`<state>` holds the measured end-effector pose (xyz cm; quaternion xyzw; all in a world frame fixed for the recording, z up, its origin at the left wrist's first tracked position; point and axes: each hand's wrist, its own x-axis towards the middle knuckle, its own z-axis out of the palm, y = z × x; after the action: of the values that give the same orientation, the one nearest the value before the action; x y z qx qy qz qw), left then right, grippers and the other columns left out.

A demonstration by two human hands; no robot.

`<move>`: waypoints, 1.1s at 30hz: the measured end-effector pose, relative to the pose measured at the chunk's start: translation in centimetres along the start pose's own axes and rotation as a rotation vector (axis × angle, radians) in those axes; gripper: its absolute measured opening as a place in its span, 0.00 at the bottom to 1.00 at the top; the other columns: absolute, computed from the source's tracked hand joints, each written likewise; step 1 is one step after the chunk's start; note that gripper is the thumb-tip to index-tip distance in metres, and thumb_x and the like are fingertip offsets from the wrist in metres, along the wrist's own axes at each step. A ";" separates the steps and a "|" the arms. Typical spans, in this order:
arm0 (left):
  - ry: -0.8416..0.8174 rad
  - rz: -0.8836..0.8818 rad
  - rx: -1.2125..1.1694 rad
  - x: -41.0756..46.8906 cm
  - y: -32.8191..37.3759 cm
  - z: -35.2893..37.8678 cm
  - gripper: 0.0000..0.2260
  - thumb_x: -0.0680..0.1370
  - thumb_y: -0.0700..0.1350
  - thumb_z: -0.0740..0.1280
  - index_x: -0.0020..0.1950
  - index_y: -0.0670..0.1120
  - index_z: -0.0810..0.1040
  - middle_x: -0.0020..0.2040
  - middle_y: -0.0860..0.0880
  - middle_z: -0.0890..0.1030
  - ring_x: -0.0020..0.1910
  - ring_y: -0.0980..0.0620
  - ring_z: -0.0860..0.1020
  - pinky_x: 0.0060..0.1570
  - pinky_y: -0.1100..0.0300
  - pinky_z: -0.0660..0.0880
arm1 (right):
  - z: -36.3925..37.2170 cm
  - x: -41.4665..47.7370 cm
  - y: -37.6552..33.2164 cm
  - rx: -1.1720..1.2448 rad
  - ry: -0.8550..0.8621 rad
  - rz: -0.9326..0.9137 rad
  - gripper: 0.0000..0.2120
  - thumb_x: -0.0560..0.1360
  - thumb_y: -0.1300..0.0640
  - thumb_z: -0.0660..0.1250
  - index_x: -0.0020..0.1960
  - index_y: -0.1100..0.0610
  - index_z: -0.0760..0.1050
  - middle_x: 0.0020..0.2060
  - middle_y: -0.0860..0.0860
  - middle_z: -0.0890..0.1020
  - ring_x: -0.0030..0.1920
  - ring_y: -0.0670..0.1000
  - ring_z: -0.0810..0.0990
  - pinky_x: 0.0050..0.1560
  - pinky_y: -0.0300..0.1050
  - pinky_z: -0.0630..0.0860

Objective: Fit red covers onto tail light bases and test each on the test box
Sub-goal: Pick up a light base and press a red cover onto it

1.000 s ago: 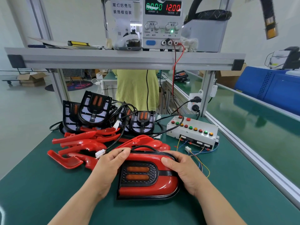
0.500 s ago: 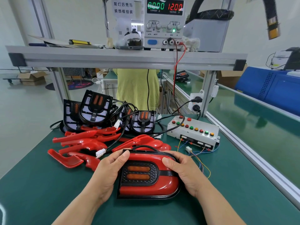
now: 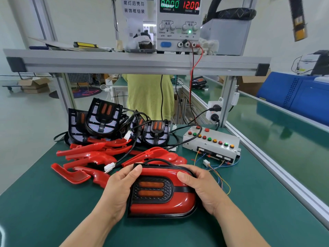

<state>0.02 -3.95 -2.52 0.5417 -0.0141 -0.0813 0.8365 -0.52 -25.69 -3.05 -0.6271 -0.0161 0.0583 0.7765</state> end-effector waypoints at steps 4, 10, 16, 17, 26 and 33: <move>0.023 -0.005 -0.026 -0.1 0.0 0.2 0.14 0.75 0.46 0.68 0.56 0.41 0.84 0.53 0.32 0.83 0.49 0.30 0.83 0.40 0.39 0.81 | 0.0 0.1 0.0 0.024 0.006 0.003 0.19 0.61 0.53 0.78 0.52 0.54 0.85 0.51 0.60 0.85 0.50 0.58 0.85 0.54 0.53 0.81; 0.036 -0.011 -0.037 -0.2 0.0 0.2 0.14 0.75 0.46 0.69 0.56 0.40 0.83 0.53 0.32 0.83 0.48 0.30 0.83 0.40 0.39 0.81 | -0.1 0.1 -0.2 0.019 -0.013 0.023 0.18 0.63 0.52 0.78 0.52 0.53 0.85 0.51 0.59 0.86 0.50 0.57 0.85 0.54 0.52 0.81; 0.013 -0.005 -0.047 -0.2 0.0 0.1 0.14 0.75 0.46 0.68 0.56 0.40 0.83 0.53 0.31 0.82 0.48 0.30 0.83 0.39 0.40 0.81 | -0.3 0.0 -0.4 0.026 -0.063 0.038 0.16 0.66 0.54 0.77 0.54 0.55 0.84 0.51 0.60 0.85 0.49 0.57 0.84 0.52 0.50 0.81; 0.011 -0.004 -0.048 -0.2 0.0 0.1 0.13 0.75 0.46 0.68 0.56 0.40 0.83 0.53 0.31 0.82 0.47 0.30 0.83 0.39 0.39 0.81 | -0.3 0.0 -0.4 0.023 -0.061 0.033 0.16 0.66 0.54 0.78 0.54 0.55 0.84 0.51 0.60 0.85 0.49 0.57 0.84 0.51 0.50 0.81; 0.017 0.033 -0.036 0.0 -0.2 0.1 0.11 0.75 0.44 0.67 0.53 0.41 0.84 0.51 0.32 0.83 0.45 0.31 0.84 0.37 0.40 0.81 | -0.3 -0.3 -0.3 0.020 -0.038 0.000 0.16 0.67 0.57 0.75 0.54 0.57 0.84 0.51 0.61 0.85 0.50 0.58 0.85 0.49 0.49 0.81; 0.046 0.049 -0.016 0.4 -0.6 -0.3 0.11 0.74 0.45 0.69 0.53 0.42 0.84 0.51 0.32 0.83 0.46 0.30 0.83 0.39 0.38 0.81 | -0.2 -0.2 -0.3 0.009 -0.038 -0.008 0.16 0.67 0.56 0.75 0.55 0.56 0.84 0.51 0.61 0.85 0.50 0.59 0.85 0.49 0.50 0.82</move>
<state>0.36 -3.99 -3.18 0.5364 -0.0076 -0.0482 0.8425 -0.72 -25.99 -2.78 -0.6225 -0.0334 0.0671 0.7790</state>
